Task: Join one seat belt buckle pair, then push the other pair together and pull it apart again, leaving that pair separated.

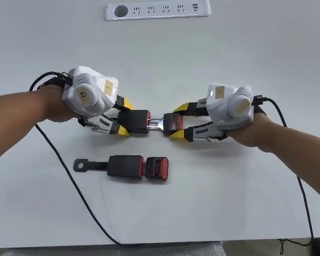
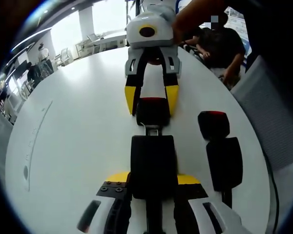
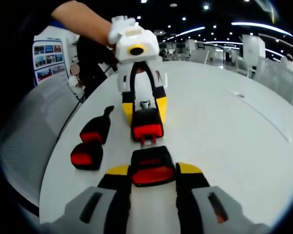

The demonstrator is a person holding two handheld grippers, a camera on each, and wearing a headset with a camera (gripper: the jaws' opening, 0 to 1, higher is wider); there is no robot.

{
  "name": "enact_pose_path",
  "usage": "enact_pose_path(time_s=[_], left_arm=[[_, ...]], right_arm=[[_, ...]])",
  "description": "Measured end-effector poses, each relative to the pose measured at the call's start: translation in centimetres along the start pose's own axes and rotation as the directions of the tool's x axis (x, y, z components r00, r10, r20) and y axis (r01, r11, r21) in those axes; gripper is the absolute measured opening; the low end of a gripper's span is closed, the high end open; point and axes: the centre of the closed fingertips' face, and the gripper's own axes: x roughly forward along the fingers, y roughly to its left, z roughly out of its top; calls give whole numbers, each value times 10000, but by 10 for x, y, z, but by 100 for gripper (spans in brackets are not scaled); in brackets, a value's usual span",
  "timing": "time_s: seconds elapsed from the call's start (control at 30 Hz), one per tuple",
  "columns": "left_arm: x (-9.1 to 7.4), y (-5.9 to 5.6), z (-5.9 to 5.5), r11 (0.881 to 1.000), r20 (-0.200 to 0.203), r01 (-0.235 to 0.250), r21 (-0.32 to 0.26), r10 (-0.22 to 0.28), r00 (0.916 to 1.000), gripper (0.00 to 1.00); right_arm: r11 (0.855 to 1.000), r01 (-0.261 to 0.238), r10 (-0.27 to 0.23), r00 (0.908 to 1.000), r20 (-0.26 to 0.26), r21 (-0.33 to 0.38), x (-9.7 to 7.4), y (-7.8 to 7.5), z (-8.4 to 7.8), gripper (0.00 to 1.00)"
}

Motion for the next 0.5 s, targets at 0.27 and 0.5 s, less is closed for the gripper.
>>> enact_pose_path(time_s=[0.27,0.5], left_arm=[[0,0,0,10000,-206,-55,11,55,9998,34],[1,1,0,10000,-303,-68,-8,68,9995,33]], right_arm=[[9999,95,-93,9998,-174,97,4,-6,0,35],[9999,81,-77,9994,-323,125,12,-7,3,34]])
